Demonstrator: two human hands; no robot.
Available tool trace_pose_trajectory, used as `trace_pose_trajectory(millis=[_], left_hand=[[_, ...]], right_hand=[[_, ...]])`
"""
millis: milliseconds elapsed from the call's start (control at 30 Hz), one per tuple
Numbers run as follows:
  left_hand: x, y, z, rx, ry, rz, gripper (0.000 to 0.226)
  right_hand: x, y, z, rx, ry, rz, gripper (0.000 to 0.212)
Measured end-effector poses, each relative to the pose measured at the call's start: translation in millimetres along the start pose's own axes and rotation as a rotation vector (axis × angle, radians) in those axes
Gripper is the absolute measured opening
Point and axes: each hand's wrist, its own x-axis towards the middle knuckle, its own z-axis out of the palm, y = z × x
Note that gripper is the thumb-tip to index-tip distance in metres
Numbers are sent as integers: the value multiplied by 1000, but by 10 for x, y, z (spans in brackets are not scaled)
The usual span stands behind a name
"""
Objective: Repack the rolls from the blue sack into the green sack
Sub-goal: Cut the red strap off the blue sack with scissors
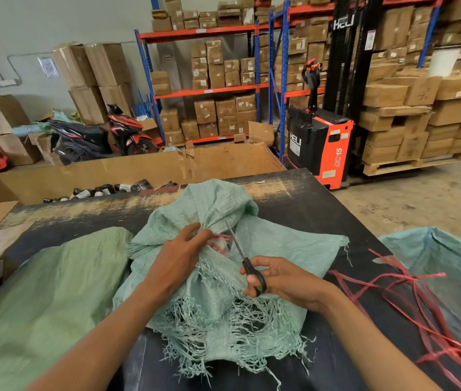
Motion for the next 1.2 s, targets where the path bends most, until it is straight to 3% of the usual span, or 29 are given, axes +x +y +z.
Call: trace_pose_trajectory(millis=[100,600,833,1033,1200], left_hand=[[31,3,3,8,-28,-20,35],[323,-12,1,55,-50,-62,21],[376,-32,-15,-228,-117,-335,13],[401,-44,-83,-538,-219,-553,25],[361,-9,-159,-616,-224,-553,35]], right_hand=[[22,19,11,4,1,1,36],[111,112,21,-103,-88,86,36],[222,152,-21,-33,-243,143,39],[278,132,-31,37,-289,131,49],[309,127,-36,121,-299,113,55]])
